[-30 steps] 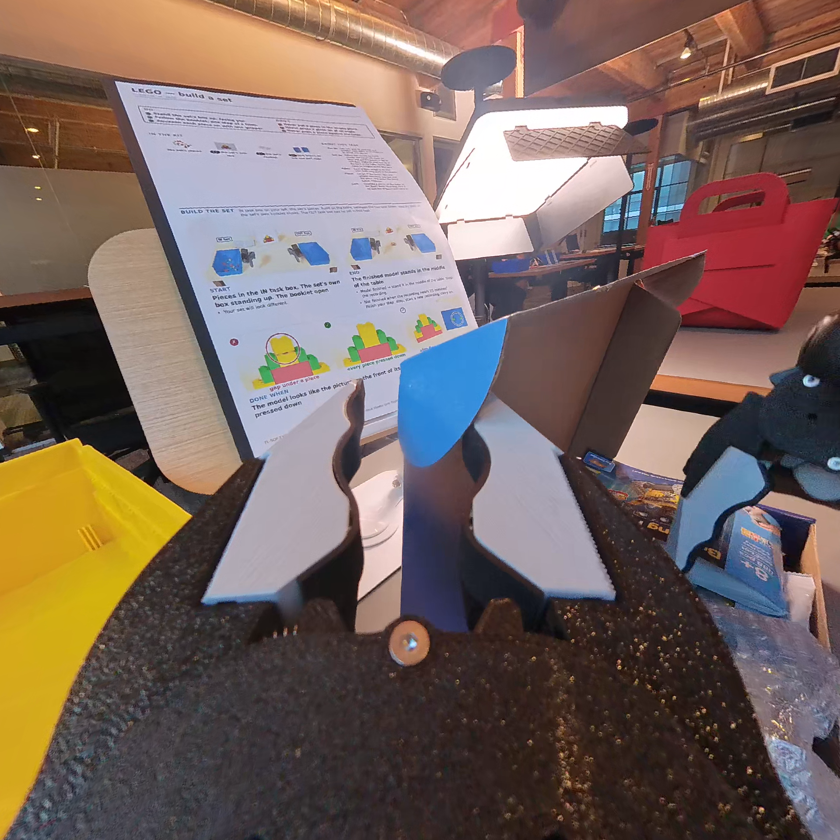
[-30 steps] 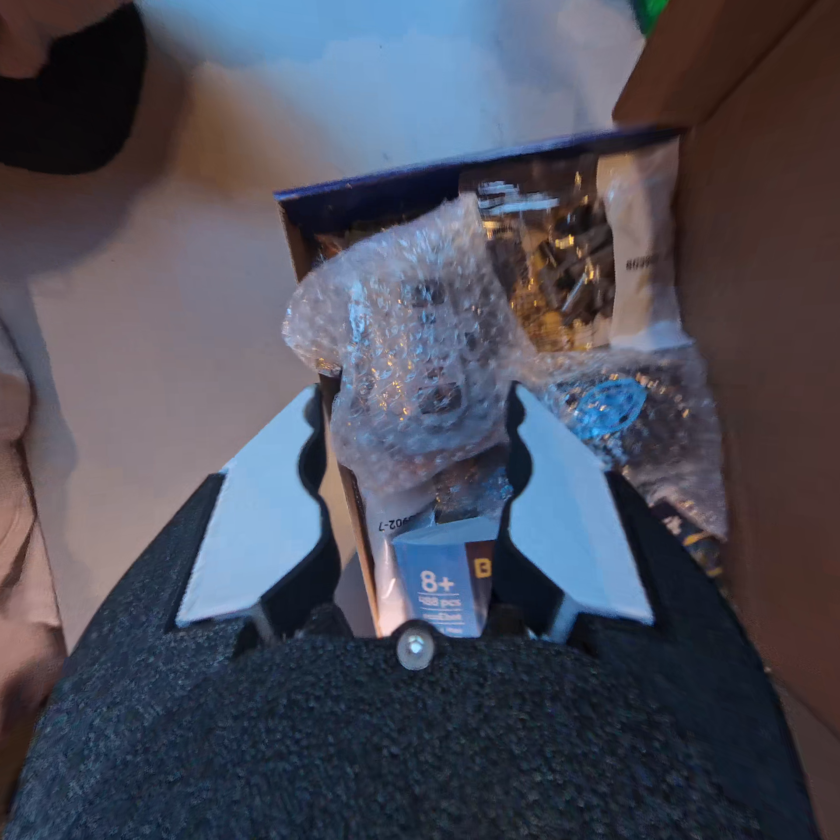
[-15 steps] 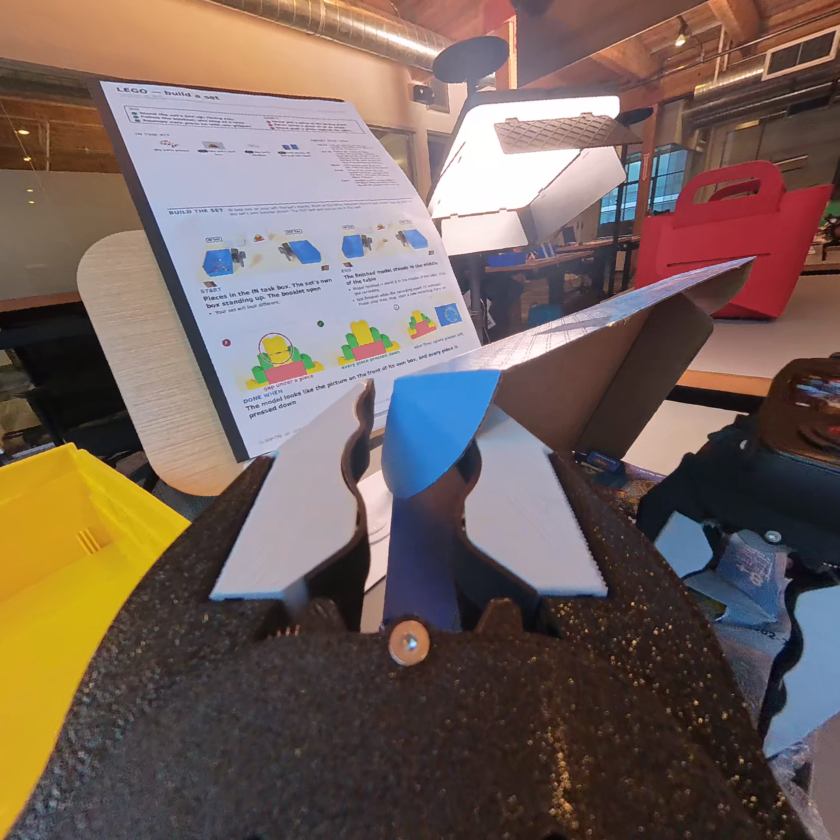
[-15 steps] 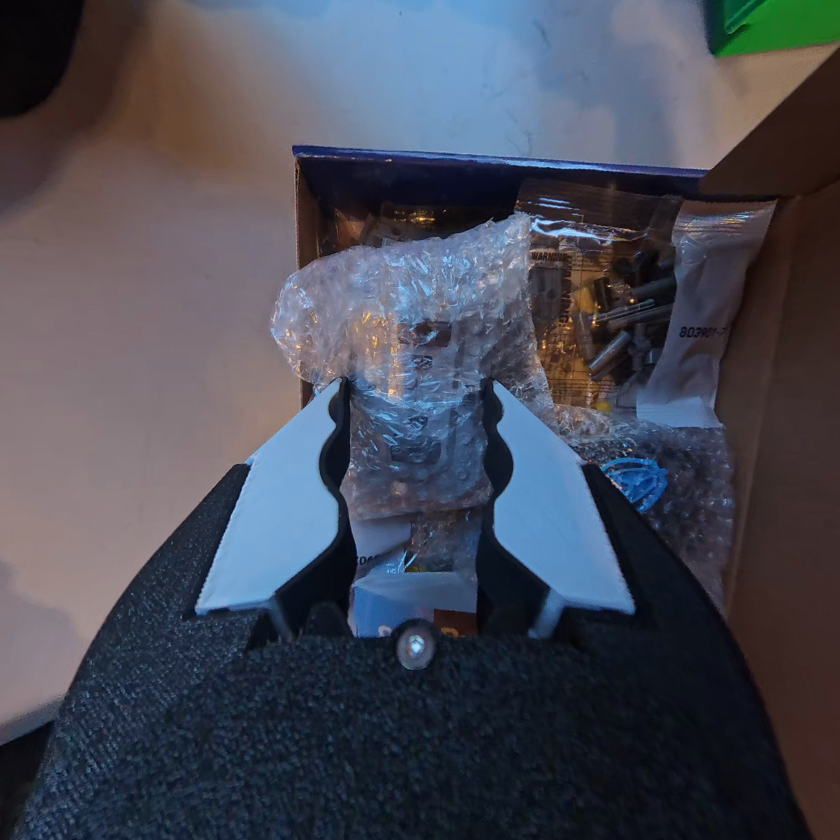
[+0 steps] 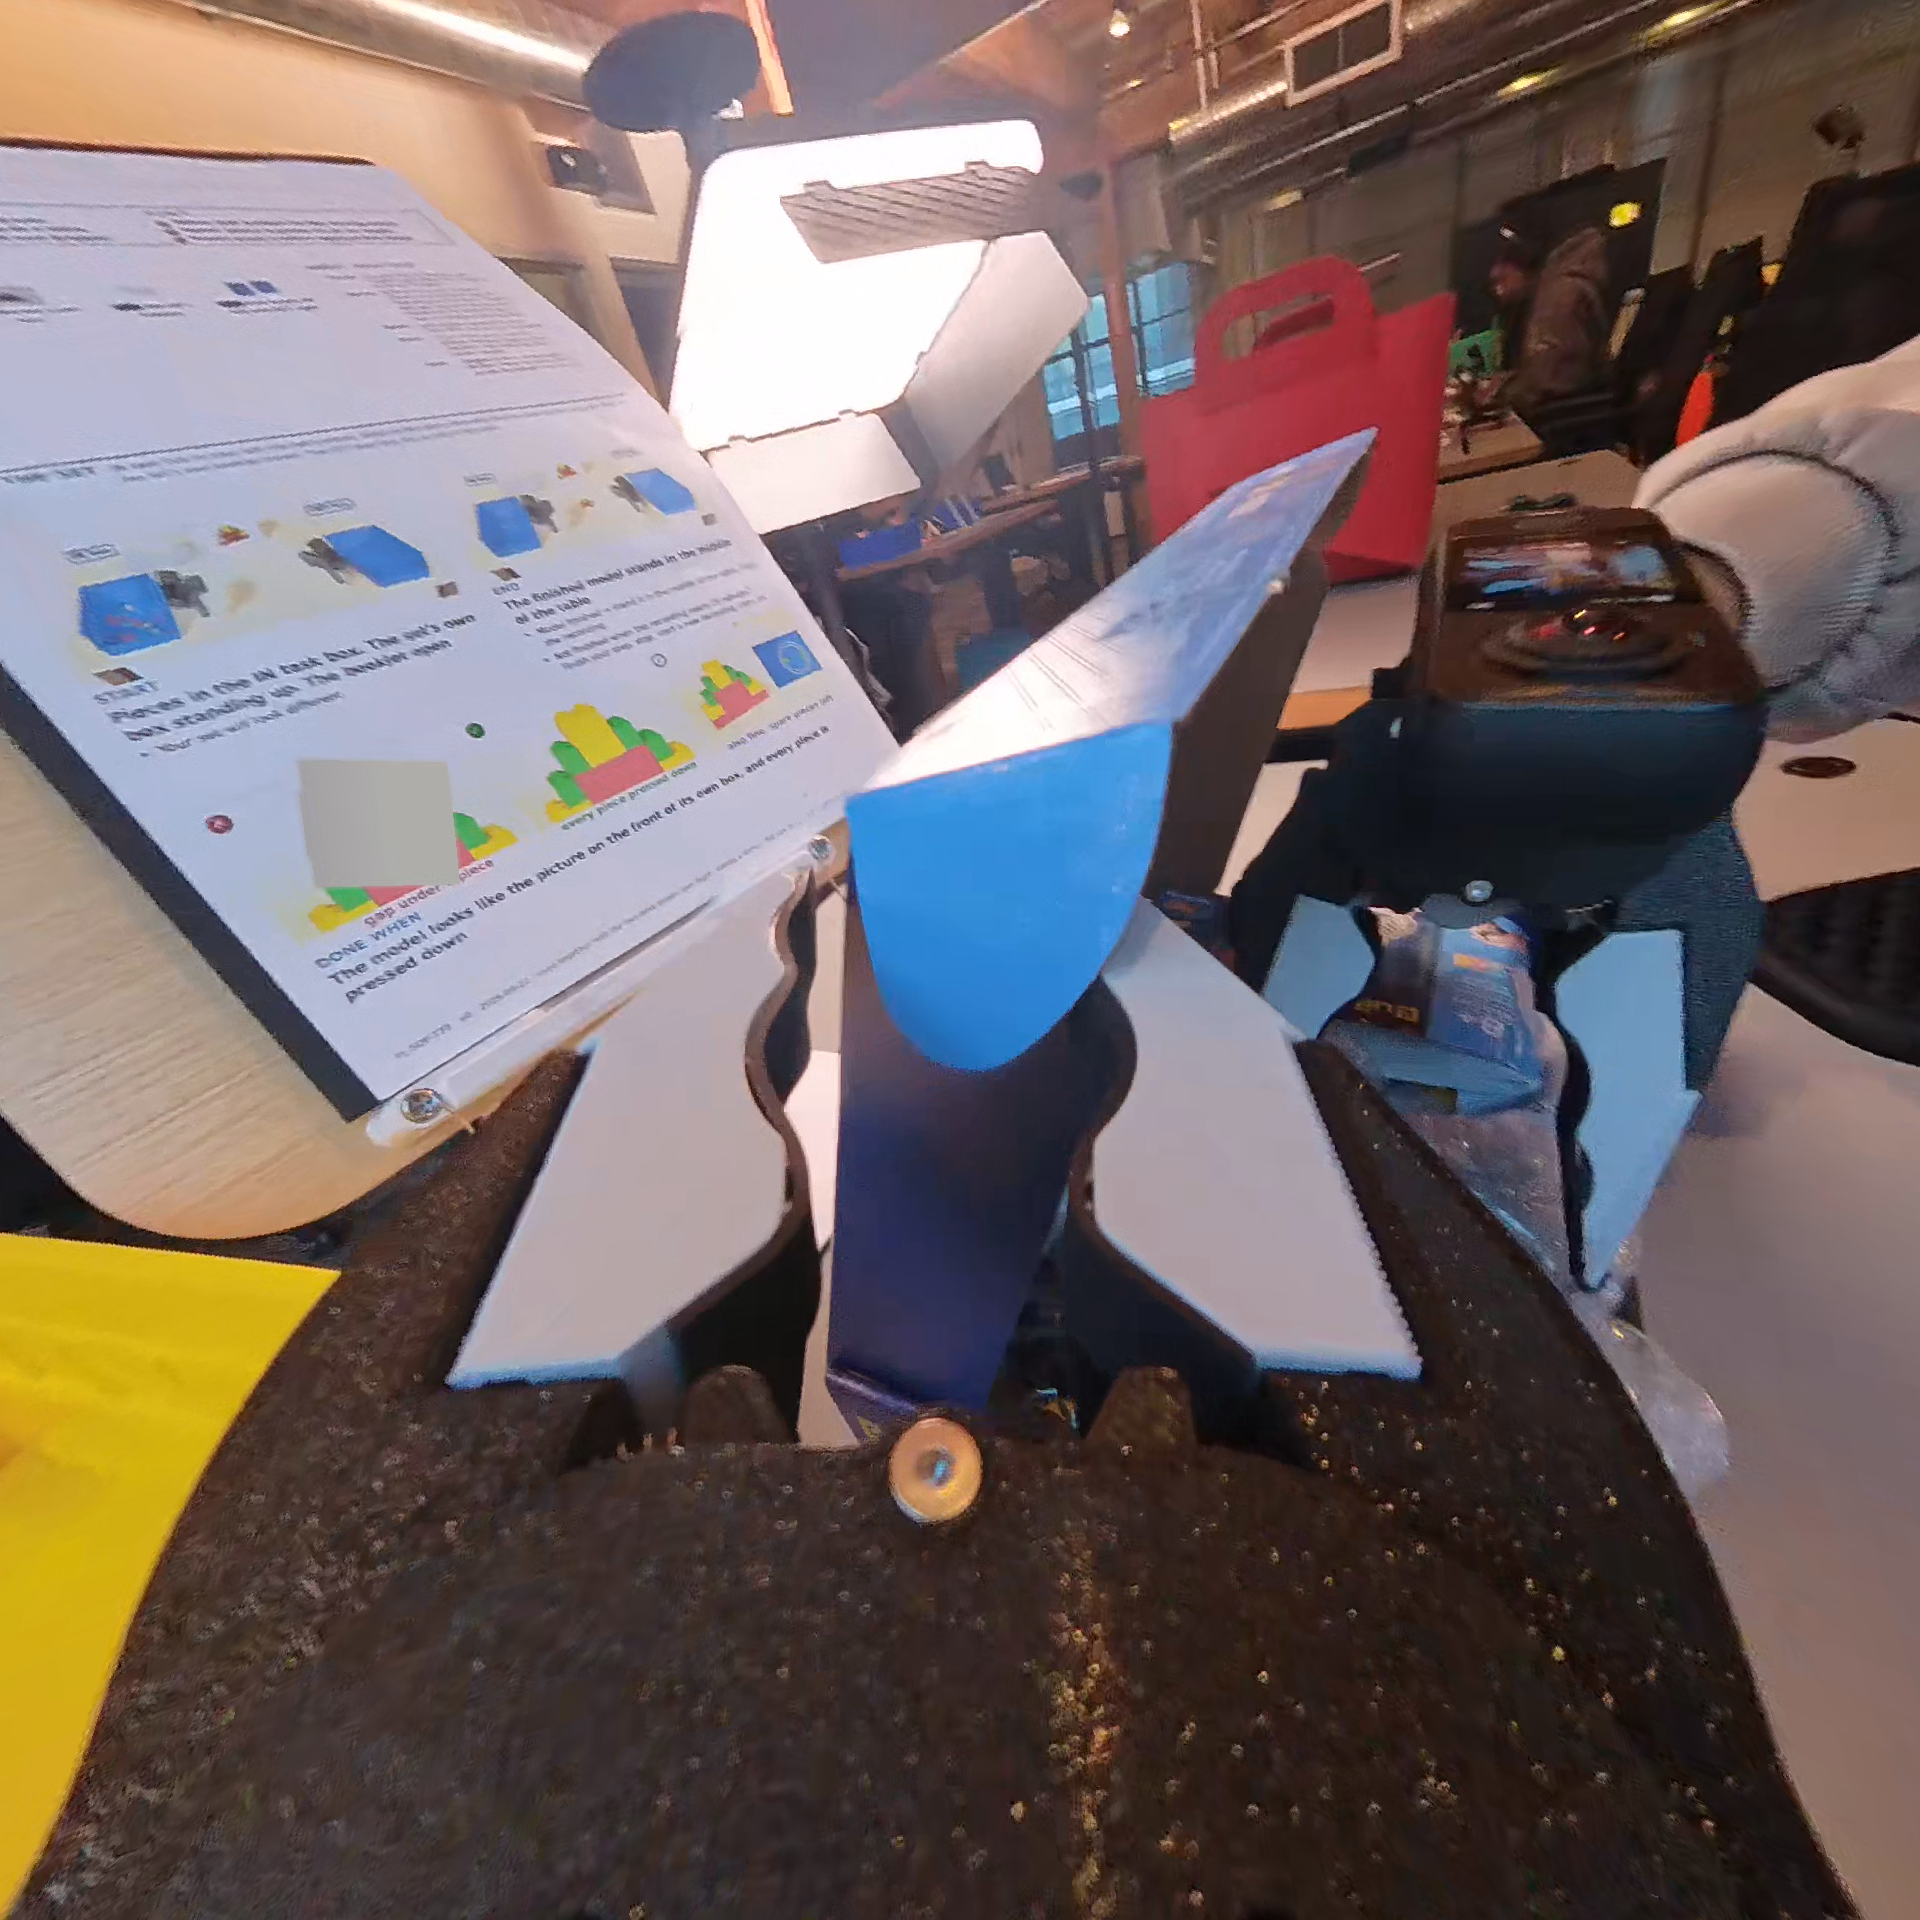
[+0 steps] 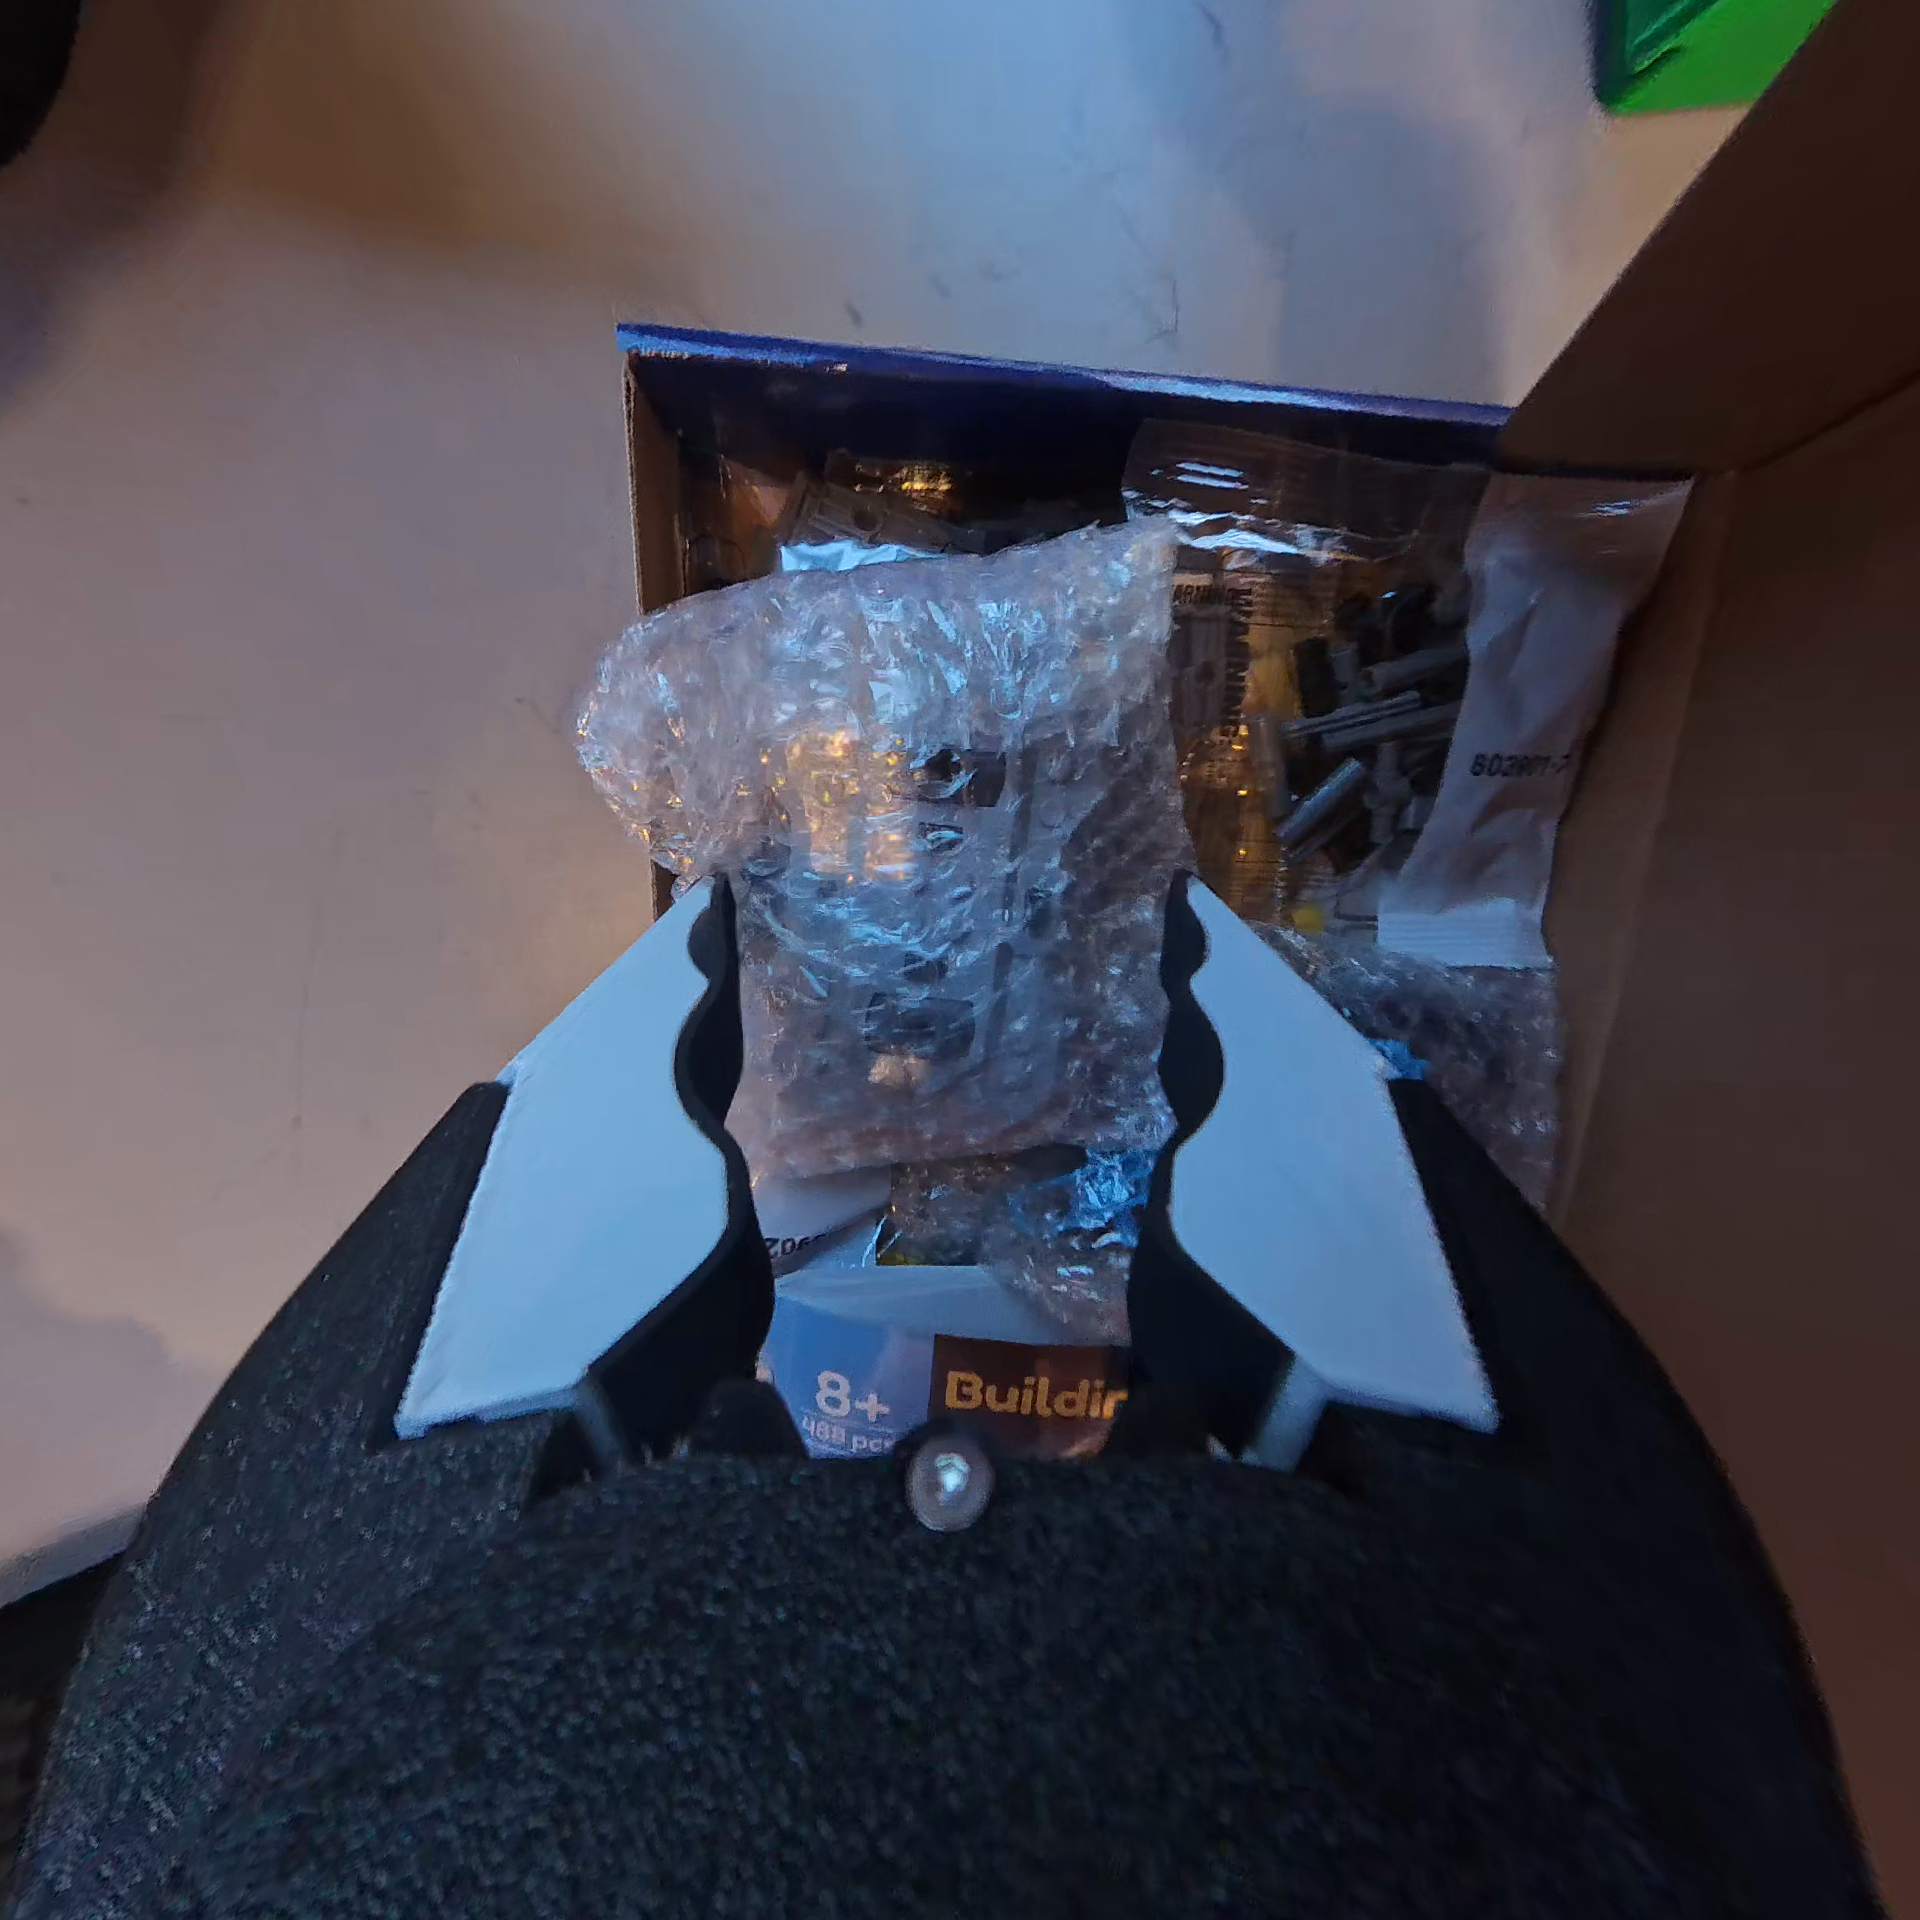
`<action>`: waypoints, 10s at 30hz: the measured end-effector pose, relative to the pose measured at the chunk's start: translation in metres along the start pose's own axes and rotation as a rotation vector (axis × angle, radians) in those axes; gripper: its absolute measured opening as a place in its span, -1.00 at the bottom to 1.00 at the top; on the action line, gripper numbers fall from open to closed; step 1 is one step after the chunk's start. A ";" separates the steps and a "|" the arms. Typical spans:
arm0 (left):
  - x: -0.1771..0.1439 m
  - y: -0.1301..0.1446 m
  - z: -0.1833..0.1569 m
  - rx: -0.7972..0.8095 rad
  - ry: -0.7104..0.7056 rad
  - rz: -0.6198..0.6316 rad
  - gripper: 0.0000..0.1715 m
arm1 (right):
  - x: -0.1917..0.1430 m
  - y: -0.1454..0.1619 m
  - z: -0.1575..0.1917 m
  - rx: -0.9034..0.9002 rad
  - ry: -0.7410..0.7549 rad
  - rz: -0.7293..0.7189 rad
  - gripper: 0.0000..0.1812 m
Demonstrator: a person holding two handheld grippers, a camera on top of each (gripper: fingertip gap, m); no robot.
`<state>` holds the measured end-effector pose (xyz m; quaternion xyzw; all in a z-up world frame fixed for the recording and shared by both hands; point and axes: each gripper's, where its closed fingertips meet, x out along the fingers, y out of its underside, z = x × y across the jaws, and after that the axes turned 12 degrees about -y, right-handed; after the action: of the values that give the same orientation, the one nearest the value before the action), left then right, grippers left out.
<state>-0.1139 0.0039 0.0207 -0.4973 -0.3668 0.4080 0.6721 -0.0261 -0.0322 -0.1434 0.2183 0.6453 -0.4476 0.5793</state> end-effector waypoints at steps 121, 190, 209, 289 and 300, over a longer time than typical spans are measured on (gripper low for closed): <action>-0.049 0.132 -0.184 0.137 0.334 0.773 0.02 | -0.028 0.157 0.015 0.398 0.135 -0.419 -0.43; -0.033 0.091 -0.125 0.109 0.010 0.768 -0.37 | -0.008 0.070 0.000 0.117 0.025 -0.328 -0.58; -0.014 0.155 -0.111 -0.123 -0.226 0.948 -0.32 | -0.007 0.075 0.001 0.111 0.074 -0.350 -0.64; -0.064 0.128 -0.159 -0.082 0.057 0.785 -0.79 | 0.009 0.048 0.032 -0.051 0.081 -0.132 -0.38; -0.063 0.128 -0.160 0.073 0.045 0.723 -0.81 | 0.023 0.042 0.027 -0.044 0.059 -0.122 -0.40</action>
<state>-0.0191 -0.0906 -0.1460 -0.5793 -0.1376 0.6211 0.5097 0.0170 -0.0385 -0.1766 0.1790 0.6839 -0.4613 0.5361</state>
